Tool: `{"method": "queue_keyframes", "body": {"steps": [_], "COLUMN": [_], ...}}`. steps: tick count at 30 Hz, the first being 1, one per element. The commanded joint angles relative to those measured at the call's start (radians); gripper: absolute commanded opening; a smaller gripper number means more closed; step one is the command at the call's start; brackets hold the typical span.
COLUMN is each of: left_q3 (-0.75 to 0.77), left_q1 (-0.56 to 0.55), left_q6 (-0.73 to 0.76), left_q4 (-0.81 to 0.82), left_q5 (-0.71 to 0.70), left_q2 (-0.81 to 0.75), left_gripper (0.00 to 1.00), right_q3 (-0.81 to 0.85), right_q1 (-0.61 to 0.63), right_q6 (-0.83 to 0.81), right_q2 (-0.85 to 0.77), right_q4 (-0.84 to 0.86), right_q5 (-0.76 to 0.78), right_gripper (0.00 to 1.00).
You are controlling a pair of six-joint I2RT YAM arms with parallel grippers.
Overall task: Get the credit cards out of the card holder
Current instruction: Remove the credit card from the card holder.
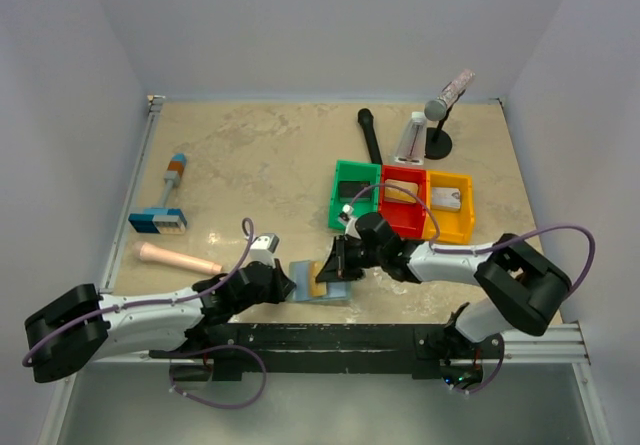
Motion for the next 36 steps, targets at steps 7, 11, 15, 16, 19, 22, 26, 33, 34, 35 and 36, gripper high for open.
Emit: {"method": "queue_keyframes", "body": {"steps": [7, 11, 15, 16, 19, 22, 26, 33, 34, 35, 36], "left_q3": [-0.024, -0.007, 0.024, 0.032, 0.064, 0.113, 0.133, -0.017, -0.039, -0.060, -0.074], "left_q1": [-0.001, -0.001, -0.001, 0.001, 0.001, 0.001, 0.004, 0.007, 0.007, 0.007, 0.007], "left_q6": [-0.001, 0.002, 0.017, 0.025, 0.045, 0.051, 0.068, 0.079, 0.079, 0.079, 0.077], "left_q4": [-0.128, -0.158, -0.217, -0.231, -0.262, -0.300, -0.252, 0.124, 0.175, 0.222, 0.256], "left_q5": [-0.039, -0.046, -0.049, -0.050, -0.048, -0.037, 0.021, 0.190, 0.202, 0.213, 0.222], "left_q2": [-0.100, -0.132, -0.172, -0.195, -0.267, -0.322, -0.402, -0.517, -0.524, -0.528, -0.528], "left_gripper": [0.00, 0.00, 0.08, 0.18, 0.46, 0.62, 0.65, 0.64, 0.64, 0.64, 0.64], "right_q3": [0.025, 0.051, 0.078, 0.089, 0.118, 0.157, 0.174, 0.115, 0.108, 0.100, 0.094], "right_q1": [-0.013, -0.011, -0.011, -0.011, -0.013, -0.011, -0.011, -0.011, -0.011, -0.011, -0.011], "right_q6": [-0.073, -0.109, -0.152, -0.164, -0.205, -0.261, -0.301, -0.241, -0.232, -0.219, -0.206], "right_q2": [-0.127, -0.178, -0.244, -0.267, -0.325, -0.365, -0.394, -0.422, -0.417, -0.414, -0.411], "right_q4": [-0.157, -0.255, -0.344, -0.372, -0.444, -0.502, -0.500, -0.334, -0.311, -0.285, -0.256], "right_q5": [0.056, 0.089, 0.118, 0.126, 0.129, 0.109, 0.042, -0.059, -0.070, -0.084, -0.088], "right_gripper": [0.00, 0.00, 0.00, 0.00, 0.00, 0.00, 0.00, 0.00, 0.00, 0.00, 0.00]}}
